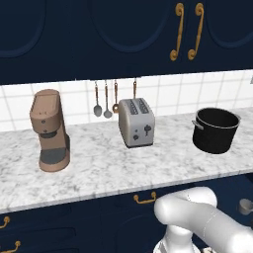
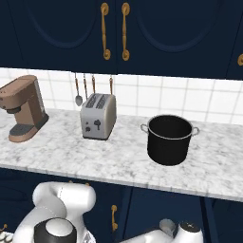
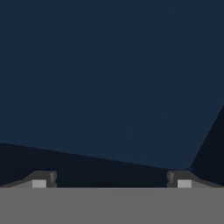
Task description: Pick the measuring cup from the drawer and place it on the counter.
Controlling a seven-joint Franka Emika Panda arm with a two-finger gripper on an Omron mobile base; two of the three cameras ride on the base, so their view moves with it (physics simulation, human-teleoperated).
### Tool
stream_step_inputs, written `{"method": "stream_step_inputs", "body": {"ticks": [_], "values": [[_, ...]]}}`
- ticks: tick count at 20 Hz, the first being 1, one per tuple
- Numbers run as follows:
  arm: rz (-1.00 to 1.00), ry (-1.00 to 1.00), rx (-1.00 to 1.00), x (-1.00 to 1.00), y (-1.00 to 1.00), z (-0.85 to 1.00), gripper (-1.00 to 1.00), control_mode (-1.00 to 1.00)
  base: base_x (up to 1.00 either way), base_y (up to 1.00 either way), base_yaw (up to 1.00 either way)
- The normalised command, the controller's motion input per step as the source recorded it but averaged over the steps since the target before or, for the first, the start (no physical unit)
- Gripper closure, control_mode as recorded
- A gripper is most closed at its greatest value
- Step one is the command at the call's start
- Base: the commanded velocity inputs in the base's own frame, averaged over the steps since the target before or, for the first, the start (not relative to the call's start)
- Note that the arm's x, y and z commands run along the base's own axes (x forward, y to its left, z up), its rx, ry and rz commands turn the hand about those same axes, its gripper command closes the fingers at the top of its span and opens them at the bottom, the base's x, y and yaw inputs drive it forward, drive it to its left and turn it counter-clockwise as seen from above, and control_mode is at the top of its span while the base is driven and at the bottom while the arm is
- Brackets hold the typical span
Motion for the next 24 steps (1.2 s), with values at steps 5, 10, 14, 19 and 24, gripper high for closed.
{"method": "stream_step_inputs", "body": {"ticks": [5, 10, 14, 19, 24], "values": [[0.0, -0.01, 0.02, -0.15, -0.24, 0.01, -1.0, -1.0, 0.0, 0.0, 0.0], [0.0, -0.02, 0.1, 0.09, 0.12, 0.45, -1.0, -1.0, 0.0, 0.0, 0.0], [0.02, -0.05, 0.16, 0.45, 0.33, 0.62, -1.0, -1.0, 0.0, 0.0, 0.0], [0.06, -0.02, 0.17, 0.67, 0.22, 0.4, -1.0, -1.0, 0.0, 0.0, 0.0], [0.09, -0.02, 0.13, 0.74, 0.23, 0.02, -1.0, -1.0, 0.0, 0.0, 0.0]]}}
